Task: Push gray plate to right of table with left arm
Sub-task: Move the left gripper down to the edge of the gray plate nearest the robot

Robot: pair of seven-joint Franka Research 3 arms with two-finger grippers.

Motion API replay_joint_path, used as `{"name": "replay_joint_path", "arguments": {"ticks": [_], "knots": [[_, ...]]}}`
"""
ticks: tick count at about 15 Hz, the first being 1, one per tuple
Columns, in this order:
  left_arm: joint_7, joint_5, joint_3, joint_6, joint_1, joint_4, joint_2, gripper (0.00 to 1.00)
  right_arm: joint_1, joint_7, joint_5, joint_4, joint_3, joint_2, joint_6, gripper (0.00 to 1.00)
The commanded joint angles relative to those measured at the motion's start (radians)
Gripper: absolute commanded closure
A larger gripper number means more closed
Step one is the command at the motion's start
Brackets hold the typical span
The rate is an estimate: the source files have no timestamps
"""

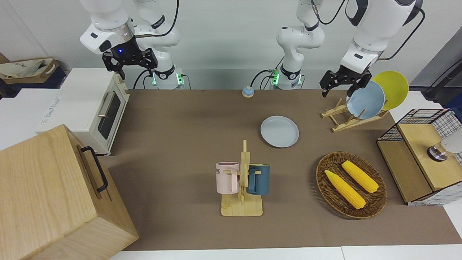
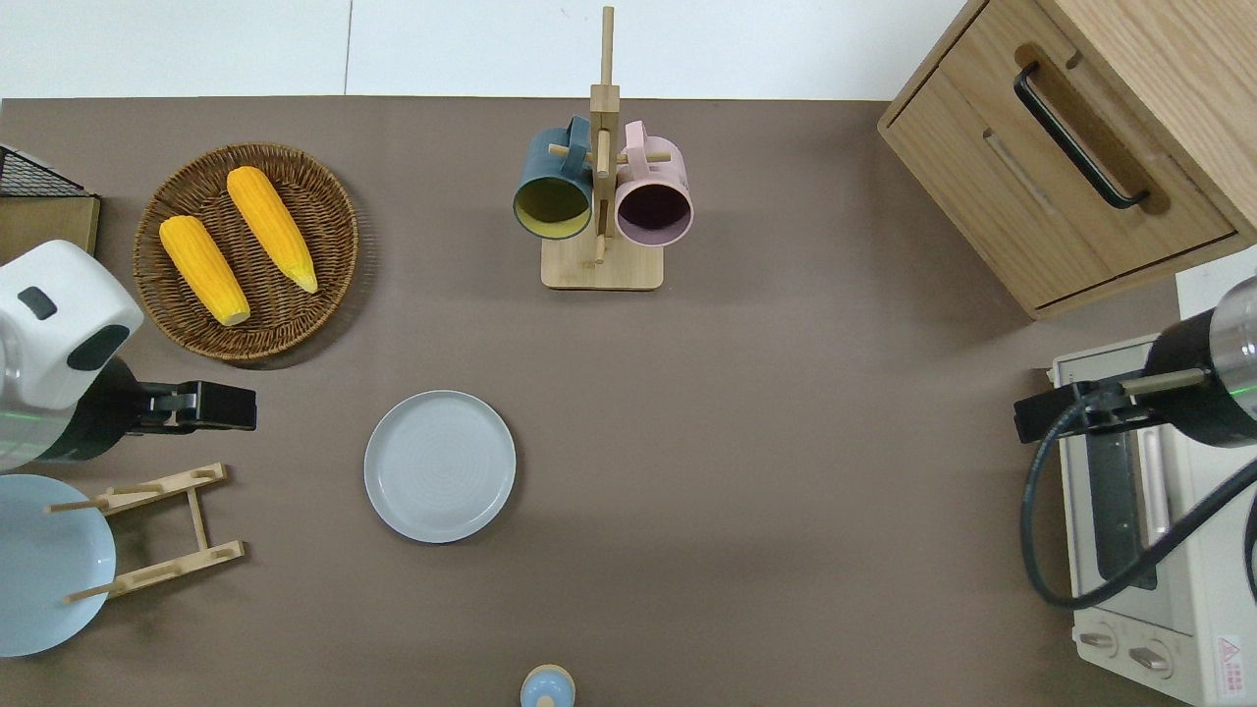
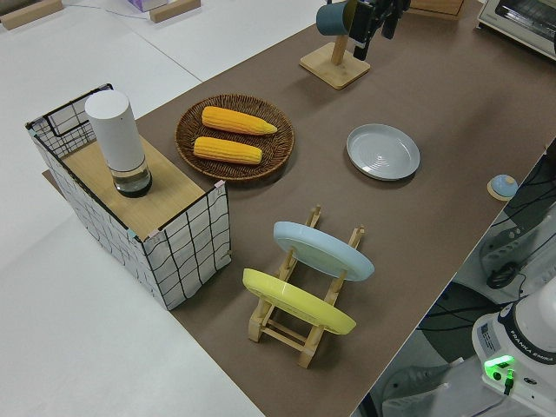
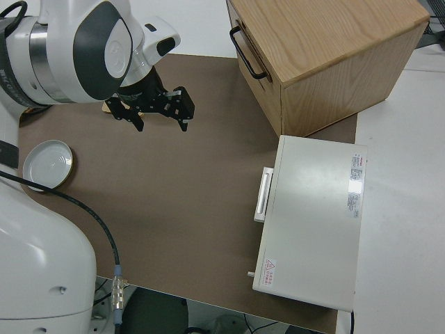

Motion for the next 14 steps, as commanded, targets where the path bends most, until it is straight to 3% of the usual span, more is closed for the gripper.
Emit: {"name": "replay_joint_path", "arguments": {"ticks": [1,9,14], "knots": [[-0.064,-0.014,-0.012,0.178,-0.013,-0.214,-0.099,0.00,-0.019,0.013,0.004,0.009,0.016,-0.002,-0.016,0.017],[-0.078,-0.012,-0.049,0.546,-0.016,-0.579,-0.117,0.01,-0.020,0.012,0.004,0.009,0.016,-0.002,-0.016,0.017],[-0.080,-0.012,-0.070,0.772,-0.016,-0.755,-0.071,0.01,-0.019,0.012,0.004,0.009,0.016,-0.002,-0.016,0.017]]}}
